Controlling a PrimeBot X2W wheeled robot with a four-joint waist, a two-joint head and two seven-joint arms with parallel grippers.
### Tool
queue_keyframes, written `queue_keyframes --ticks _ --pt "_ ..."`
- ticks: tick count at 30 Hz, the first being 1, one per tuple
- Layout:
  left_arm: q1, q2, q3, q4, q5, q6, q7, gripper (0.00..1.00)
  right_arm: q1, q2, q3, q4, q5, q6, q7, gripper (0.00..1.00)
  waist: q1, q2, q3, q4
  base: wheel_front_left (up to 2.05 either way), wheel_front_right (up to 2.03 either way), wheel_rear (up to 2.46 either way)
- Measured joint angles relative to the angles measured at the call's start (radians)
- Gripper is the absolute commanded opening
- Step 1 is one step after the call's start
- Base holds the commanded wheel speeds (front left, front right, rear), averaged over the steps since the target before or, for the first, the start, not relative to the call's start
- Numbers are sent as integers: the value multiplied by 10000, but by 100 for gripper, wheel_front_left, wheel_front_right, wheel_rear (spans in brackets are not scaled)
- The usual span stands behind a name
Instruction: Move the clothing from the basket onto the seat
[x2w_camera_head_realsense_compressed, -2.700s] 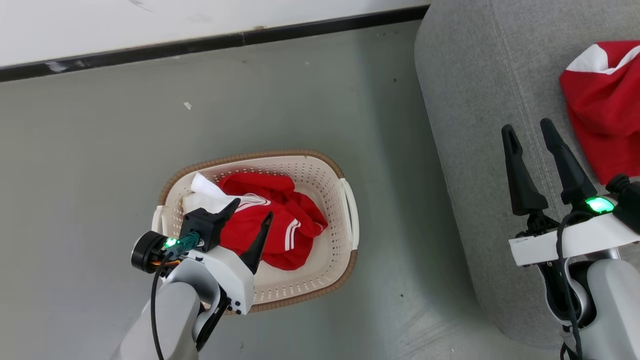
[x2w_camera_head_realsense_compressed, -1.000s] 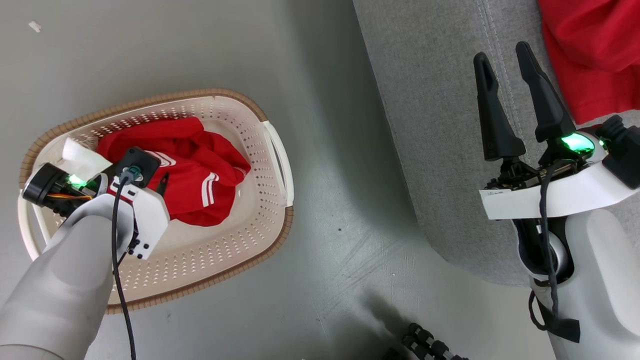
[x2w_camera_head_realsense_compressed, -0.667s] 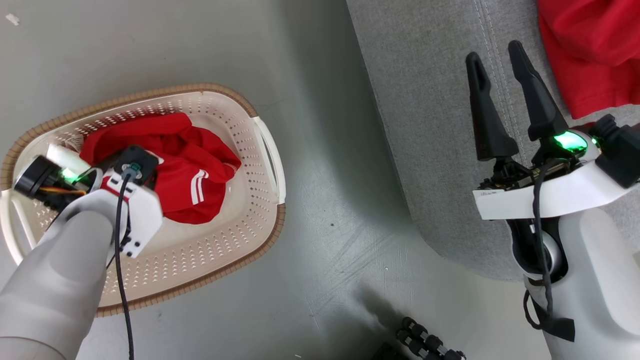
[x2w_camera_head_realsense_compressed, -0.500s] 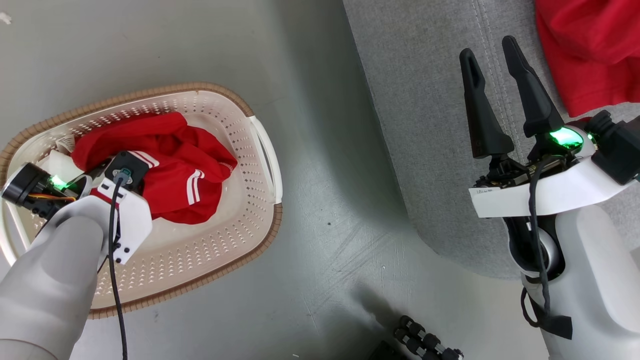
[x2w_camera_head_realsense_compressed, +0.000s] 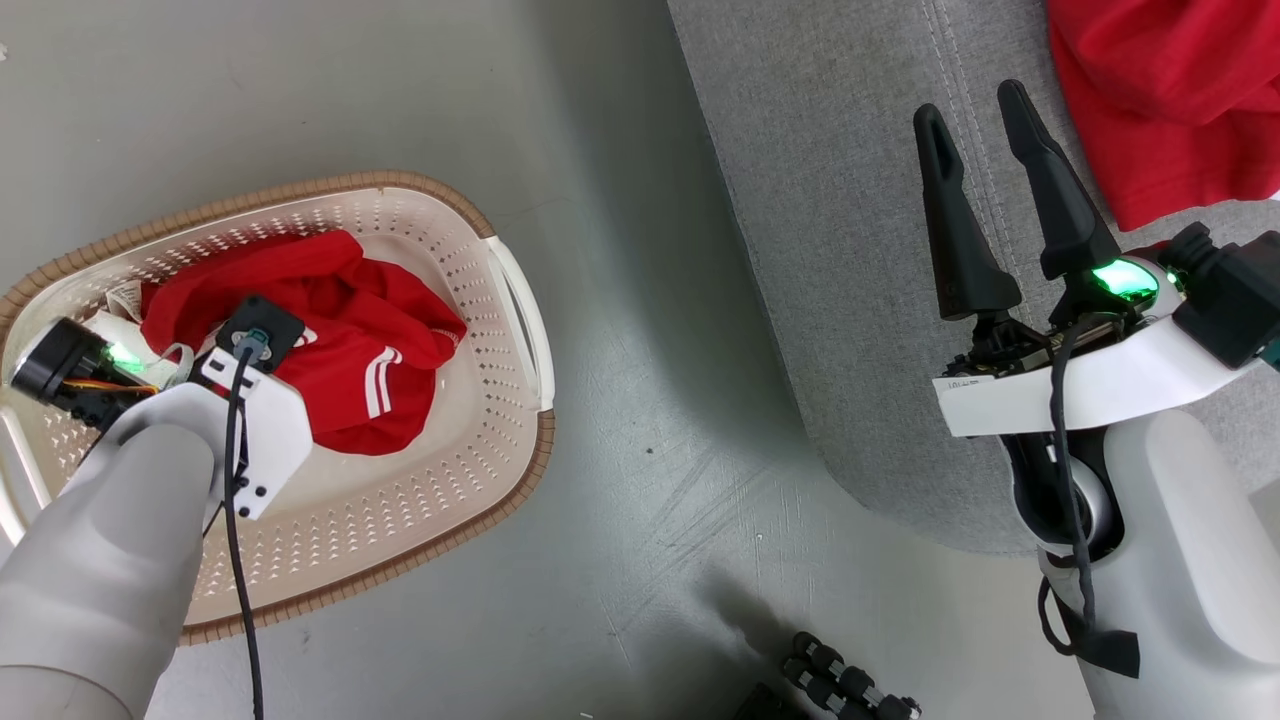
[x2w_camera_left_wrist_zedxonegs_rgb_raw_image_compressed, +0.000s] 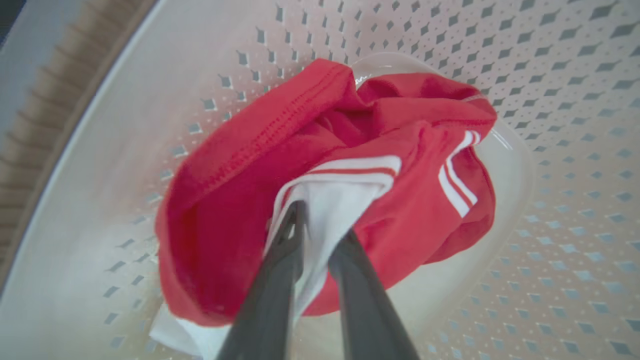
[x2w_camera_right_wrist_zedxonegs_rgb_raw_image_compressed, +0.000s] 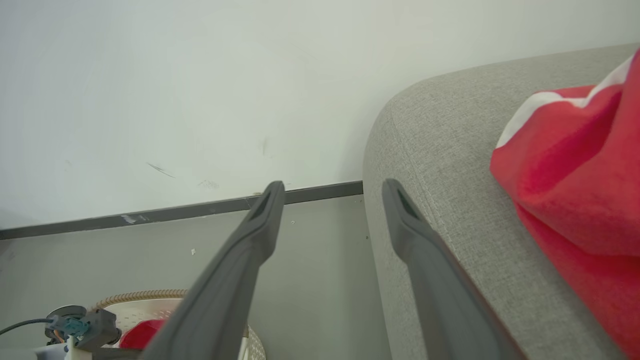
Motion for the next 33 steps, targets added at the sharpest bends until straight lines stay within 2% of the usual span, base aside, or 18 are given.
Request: queue_keyframes --ticks 14,33 --pt "-160 -100 33 190 -90 -61 -497 0 -308 6 -35 4 86 0 0 100 0 0 -125 68 0 0 0" --pt "-162 -742 320 -44 -696 -341 -1883 0 -806 6 -230 -2 -38 0 0 100 0 0 -792 435 0 0 0"
